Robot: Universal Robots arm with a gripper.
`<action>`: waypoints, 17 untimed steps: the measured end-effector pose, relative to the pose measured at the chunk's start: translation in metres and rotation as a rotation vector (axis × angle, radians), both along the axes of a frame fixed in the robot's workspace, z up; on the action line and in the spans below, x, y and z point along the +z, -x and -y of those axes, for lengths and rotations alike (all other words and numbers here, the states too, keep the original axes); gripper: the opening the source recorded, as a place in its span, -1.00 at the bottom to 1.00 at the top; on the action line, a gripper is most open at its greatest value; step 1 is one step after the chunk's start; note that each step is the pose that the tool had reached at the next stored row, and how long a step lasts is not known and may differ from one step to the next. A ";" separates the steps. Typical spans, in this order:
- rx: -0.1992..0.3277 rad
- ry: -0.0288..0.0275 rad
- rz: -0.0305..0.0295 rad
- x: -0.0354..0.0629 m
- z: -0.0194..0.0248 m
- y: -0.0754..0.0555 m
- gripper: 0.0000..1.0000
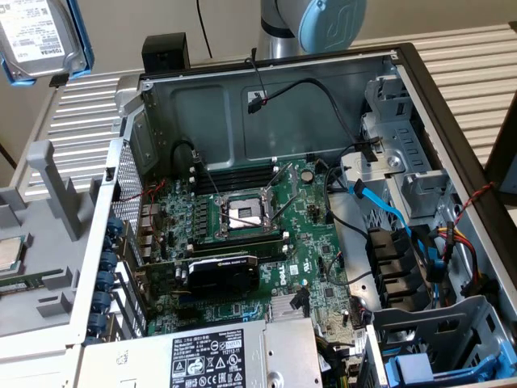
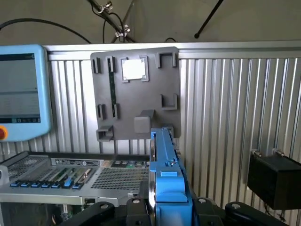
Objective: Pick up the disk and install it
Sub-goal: 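Pick up the disk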
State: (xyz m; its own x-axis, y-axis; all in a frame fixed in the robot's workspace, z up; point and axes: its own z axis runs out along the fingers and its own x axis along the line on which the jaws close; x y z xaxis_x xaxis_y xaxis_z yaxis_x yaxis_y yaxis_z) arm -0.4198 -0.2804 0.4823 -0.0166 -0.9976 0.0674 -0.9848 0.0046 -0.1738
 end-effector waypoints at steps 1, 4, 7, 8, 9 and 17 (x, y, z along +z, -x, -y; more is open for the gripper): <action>0.000 0.0000 0.0000 0.0015 0.0009 -0.004 -0.26; 0.000 0.0000 0.0000 0.0045 0.0050 -0.014 -0.26; 0.000 0.0000 0.0001 0.0067 0.0103 -0.024 -0.26; 0.000 0.0001 -0.0001 0.0076 0.0123 -0.027 -0.26; 0.000 0.0001 -0.0002 0.0085 0.0142 -0.029 -0.26; 0.000 0.0001 0.0000 0.0147 0.0340 -0.046 -0.26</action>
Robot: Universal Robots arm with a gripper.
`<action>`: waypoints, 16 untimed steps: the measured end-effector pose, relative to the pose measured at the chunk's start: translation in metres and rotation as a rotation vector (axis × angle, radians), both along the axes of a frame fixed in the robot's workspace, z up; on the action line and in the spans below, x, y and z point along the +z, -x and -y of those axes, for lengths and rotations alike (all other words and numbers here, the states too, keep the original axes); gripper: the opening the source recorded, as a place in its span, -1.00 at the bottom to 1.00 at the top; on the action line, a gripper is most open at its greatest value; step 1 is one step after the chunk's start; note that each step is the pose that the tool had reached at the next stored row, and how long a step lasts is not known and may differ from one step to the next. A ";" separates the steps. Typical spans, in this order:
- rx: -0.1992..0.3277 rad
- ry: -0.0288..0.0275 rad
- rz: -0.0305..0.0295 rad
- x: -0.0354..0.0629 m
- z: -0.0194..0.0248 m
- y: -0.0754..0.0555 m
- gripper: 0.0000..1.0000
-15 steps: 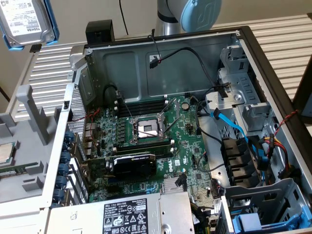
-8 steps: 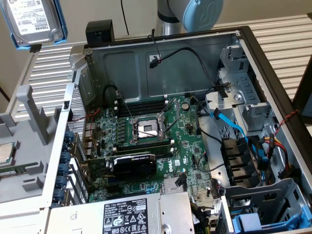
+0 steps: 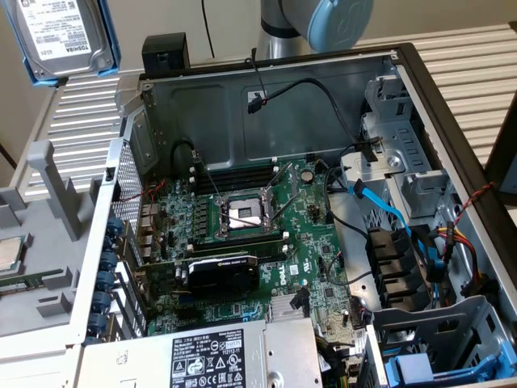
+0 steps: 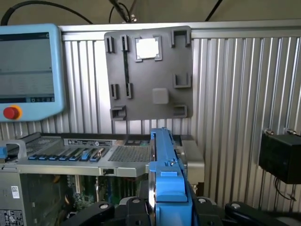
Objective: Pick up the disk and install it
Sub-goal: 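Pick up the disk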
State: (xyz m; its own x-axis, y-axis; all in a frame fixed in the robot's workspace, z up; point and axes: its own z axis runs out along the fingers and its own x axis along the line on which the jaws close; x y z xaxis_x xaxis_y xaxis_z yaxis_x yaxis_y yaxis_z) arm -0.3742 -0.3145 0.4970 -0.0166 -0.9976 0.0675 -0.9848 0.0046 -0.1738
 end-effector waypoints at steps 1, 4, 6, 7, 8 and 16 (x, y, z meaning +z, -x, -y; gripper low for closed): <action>0.000 0.0000 -0.0001 0.0007 0.0027 -0.002 -0.26; 0.000 -0.0001 0.0000 0.0024 0.0110 -0.009 -0.26; 0.000 -0.0003 0.0001 0.0033 0.0164 -0.015 -0.26; 0.000 -0.0005 0.0001 0.0038 0.0191 -0.018 -0.26; 0.000 -0.0007 0.0000 0.0042 0.0214 -0.021 -0.26; 0.000 -0.0020 0.0000 0.0083 0.0369 -0.050 -0.26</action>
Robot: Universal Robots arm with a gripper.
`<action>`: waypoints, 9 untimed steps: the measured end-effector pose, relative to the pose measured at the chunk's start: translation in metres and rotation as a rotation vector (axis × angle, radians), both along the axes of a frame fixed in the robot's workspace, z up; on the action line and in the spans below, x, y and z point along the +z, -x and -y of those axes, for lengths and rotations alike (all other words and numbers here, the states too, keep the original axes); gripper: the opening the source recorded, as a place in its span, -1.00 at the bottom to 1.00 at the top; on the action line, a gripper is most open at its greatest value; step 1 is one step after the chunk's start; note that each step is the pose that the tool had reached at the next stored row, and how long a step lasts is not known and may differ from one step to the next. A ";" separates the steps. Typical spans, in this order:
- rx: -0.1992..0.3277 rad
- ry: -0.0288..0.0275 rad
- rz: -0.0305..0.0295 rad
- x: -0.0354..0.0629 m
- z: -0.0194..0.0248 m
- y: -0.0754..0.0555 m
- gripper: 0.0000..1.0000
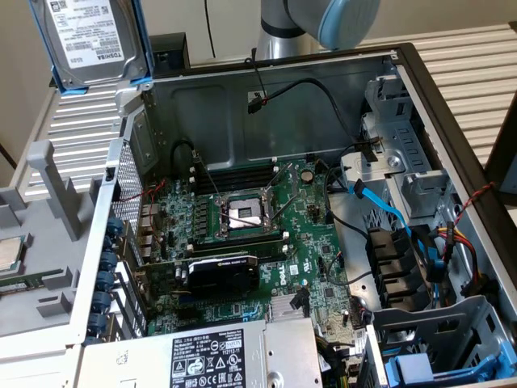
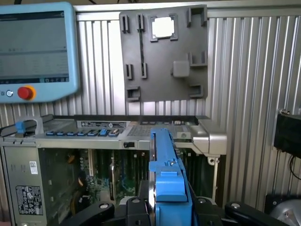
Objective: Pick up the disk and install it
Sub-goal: 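Pick up the disk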
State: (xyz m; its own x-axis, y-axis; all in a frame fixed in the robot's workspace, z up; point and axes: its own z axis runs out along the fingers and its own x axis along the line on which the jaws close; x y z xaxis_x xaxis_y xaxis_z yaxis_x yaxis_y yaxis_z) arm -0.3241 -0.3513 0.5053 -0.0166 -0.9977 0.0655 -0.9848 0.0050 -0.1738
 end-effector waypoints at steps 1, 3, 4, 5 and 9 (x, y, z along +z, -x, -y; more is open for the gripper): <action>0.000 -0.0001 0.0000 0.0006 0.0018 -0.004 -0.26; 0.000 -0.0001 -0.0001 0.0020 0.0055 -0.012 -0.26; 0.000 -0.0003 0.0000 0.0026 0.0073 -0.015 -0.26; 0.000 -0.0003 0.0000 0.0034 0.0092 -0.019 -0.26; 0.000 -0.0005 -0.0005 0.0058 0.0179 -0.033 -0.26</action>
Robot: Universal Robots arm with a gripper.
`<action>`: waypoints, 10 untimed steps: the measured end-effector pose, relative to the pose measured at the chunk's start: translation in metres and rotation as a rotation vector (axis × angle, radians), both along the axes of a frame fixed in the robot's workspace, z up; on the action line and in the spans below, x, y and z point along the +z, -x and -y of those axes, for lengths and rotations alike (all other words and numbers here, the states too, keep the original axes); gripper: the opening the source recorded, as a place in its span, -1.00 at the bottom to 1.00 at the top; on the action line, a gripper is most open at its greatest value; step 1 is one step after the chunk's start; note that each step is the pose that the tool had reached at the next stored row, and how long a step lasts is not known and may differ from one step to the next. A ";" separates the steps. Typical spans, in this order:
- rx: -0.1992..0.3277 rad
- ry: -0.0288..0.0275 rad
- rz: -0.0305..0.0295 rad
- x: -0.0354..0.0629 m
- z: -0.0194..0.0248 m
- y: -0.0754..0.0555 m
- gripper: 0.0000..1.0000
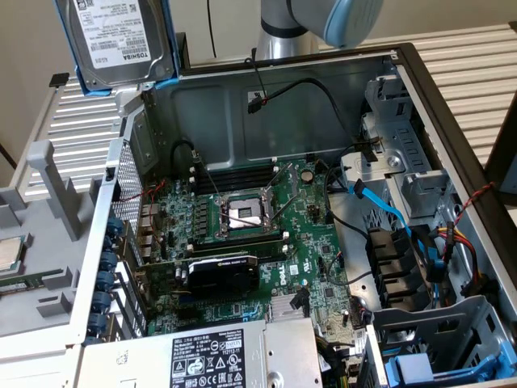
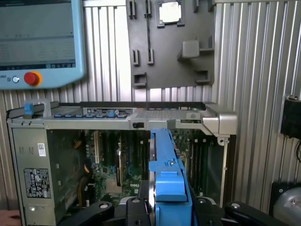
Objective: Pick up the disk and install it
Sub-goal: 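Pick up the disk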
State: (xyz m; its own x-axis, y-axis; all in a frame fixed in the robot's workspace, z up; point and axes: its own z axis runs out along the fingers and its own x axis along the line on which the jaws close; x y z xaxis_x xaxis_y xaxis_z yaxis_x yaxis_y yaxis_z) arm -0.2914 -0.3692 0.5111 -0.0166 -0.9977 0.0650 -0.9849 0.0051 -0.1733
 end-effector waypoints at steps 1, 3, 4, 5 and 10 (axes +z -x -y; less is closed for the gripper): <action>0.000 -0.0003 0.0001 0.0002 0.0026 -0.003 -0.26; 0.000 -0.0008 -0.0001 0.0006 0.0079 -0.007 -0.26; 0.000 -0.0011 -0.0001 0.0007 0.0107 -0.010 -0.26; 0.000 -0.0014 -0.0001 0.0009 0.0133 -0.012 -0.26; 0.000 -0.0031 -0.0002 0.0014 0.0247 -0.026 -0.26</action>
